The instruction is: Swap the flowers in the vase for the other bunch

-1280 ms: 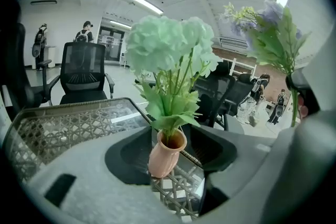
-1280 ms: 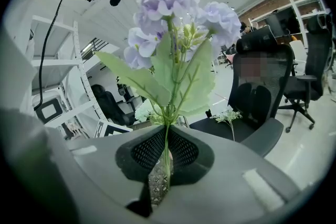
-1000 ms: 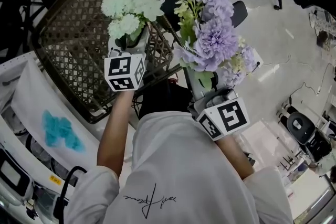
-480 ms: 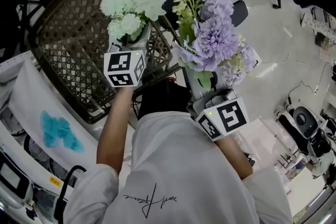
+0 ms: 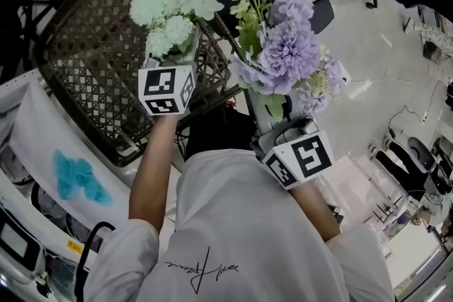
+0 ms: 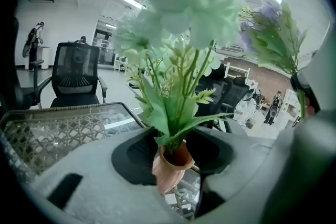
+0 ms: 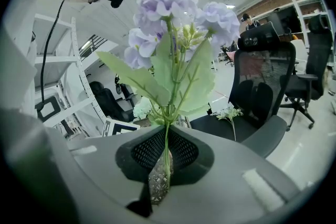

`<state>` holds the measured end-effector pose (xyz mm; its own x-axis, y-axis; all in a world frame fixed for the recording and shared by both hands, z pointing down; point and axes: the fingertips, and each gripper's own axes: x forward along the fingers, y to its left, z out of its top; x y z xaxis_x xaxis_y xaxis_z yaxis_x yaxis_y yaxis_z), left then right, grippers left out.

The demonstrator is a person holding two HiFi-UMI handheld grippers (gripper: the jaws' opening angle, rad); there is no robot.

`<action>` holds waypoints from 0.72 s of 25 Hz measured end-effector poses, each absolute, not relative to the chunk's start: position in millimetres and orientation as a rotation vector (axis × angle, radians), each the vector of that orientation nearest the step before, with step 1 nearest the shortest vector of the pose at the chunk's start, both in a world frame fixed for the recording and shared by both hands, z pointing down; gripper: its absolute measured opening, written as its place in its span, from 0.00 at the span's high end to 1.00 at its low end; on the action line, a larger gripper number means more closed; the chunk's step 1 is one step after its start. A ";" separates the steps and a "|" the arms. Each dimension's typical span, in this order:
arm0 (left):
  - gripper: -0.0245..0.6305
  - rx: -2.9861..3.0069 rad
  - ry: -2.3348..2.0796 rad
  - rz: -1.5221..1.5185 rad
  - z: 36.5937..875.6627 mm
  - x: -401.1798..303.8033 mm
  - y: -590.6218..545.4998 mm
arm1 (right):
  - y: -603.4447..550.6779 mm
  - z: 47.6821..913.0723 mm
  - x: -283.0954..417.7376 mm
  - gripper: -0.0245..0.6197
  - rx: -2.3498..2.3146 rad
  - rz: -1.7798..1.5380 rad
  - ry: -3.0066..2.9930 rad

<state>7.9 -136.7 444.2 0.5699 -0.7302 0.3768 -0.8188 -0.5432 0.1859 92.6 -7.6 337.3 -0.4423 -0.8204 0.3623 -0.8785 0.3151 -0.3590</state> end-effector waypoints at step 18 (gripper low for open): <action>0.78 2.460 -1.311 0.350 438.5 -0.7 -138.2 | -7.9 337.0 92.1 0.92 1.591 0.782 -2.463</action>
<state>-0.7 -138.2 438.5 0.5463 -0.7544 0.3641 -0.8355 -0.5218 0.1725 92.1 -7.9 337.0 -0.4463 -0.8210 0.3560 -0.8760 0.3194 -0.3614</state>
